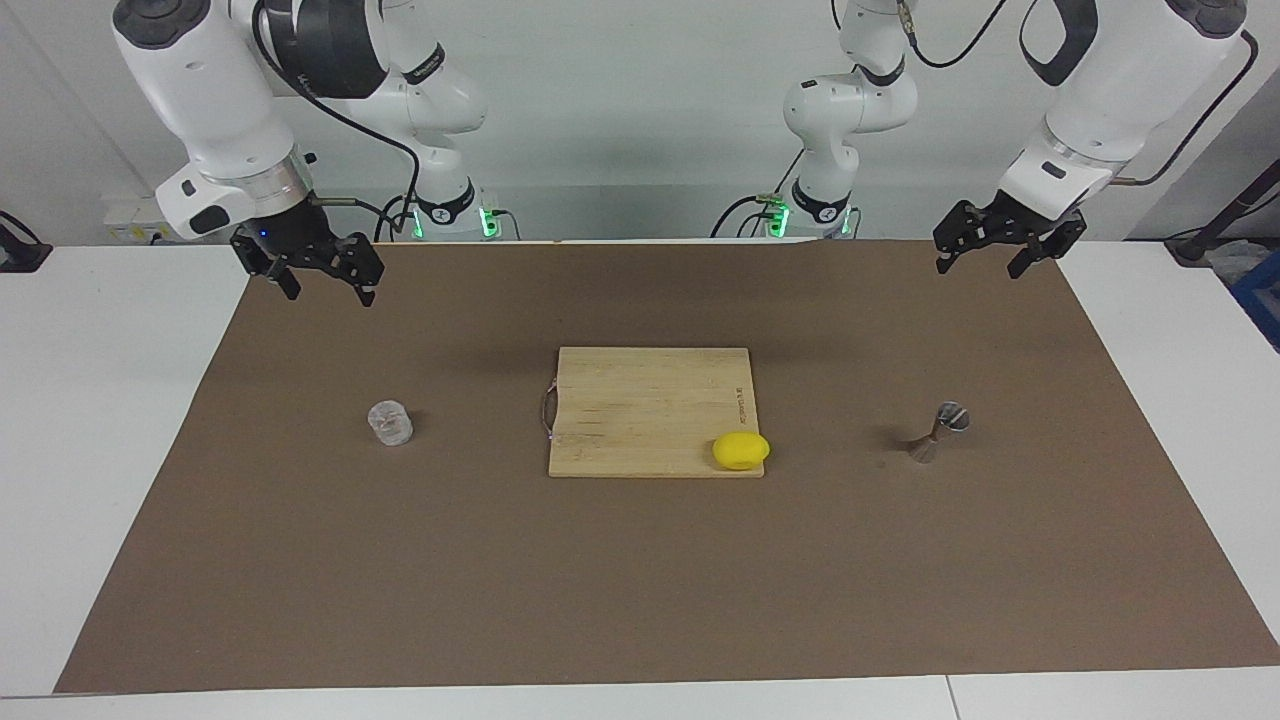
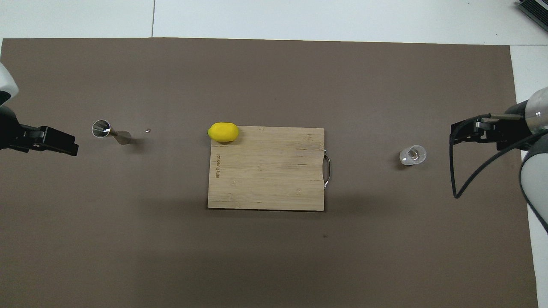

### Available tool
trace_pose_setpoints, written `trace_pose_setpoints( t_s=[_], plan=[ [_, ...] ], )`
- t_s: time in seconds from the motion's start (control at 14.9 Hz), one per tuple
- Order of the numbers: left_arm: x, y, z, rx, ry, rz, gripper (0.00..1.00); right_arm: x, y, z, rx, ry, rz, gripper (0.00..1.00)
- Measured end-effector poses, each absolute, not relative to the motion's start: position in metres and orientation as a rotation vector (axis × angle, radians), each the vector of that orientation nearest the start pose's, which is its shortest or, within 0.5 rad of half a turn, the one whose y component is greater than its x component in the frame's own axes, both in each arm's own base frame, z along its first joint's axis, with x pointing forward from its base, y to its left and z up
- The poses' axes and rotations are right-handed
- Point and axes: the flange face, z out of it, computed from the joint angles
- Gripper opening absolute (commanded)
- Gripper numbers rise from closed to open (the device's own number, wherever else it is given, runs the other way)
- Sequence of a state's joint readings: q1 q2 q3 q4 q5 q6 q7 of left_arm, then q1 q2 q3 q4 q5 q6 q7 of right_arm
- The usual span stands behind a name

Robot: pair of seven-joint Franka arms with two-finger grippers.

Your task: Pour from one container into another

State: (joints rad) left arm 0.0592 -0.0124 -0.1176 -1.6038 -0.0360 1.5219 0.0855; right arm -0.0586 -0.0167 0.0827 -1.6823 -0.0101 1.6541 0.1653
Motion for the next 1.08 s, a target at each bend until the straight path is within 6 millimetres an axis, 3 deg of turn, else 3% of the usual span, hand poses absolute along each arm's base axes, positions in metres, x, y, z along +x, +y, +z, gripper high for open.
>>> trace_pose_setpoints(
  t_s=[0.74,1.08],
  plan=[
    [0.543,-0.041,0.608,-3.166,0.232,0.122,1.00,0.554,0.012,0.588,-3.146,0.222,0.017,1.00],
    [0.543,-0.045,0.598,-3.169,-0.003,0.094,1.00,0.554,0.012,0.588,-3.146,0.223,0.017,1.00]
  ],
)
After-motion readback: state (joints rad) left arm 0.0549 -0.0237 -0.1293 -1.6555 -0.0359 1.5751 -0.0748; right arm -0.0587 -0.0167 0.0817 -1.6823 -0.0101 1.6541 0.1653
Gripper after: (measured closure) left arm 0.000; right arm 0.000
